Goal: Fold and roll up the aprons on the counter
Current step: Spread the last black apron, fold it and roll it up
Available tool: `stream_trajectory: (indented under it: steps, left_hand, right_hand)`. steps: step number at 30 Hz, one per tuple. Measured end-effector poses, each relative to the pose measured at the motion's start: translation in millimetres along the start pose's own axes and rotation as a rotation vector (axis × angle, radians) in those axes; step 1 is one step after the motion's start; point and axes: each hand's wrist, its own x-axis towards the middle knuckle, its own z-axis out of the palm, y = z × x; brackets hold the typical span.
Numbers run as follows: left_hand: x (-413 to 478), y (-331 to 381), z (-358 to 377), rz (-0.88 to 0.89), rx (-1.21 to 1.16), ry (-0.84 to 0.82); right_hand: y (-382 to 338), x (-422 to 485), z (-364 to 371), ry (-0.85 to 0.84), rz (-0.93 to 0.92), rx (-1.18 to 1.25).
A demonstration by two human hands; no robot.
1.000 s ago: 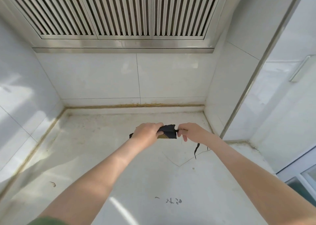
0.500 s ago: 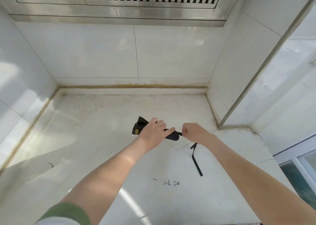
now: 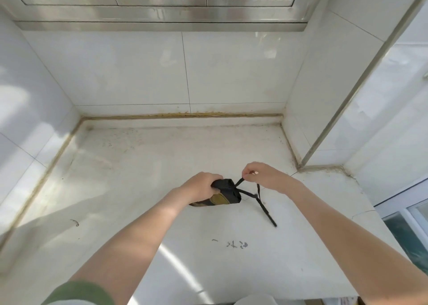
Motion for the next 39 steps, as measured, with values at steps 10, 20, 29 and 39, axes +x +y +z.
stream_trajectory:
  steps: [10, 20, 29, 39]
  left_hand:
    - [-21.2, -0.5, -7.0, -0.036, -0.641, 0.468]
    - [-27.2, -4.5, 8.1, 0.0, -0.766, 0.393]
    - [-33.2, -5.2, -10.0, -0.065, -0.801, -0.059]
    - [-25.5, -11.3, -13.9, 0.06, -0.665, 0.196]
  right_hand:
    - [-20.7, -10.2, 13.8, 0.107, -0.126, 0.344]
    - [-20.9, -10.2, 47.7, 0.037, -0.161, 0.348]
    - [-25.2, -19.5, 33.5, -0.35, -0.137, 0.33]
    - [-27.9, -7.4, 28.1, 0.12, -0.237, -0.177]
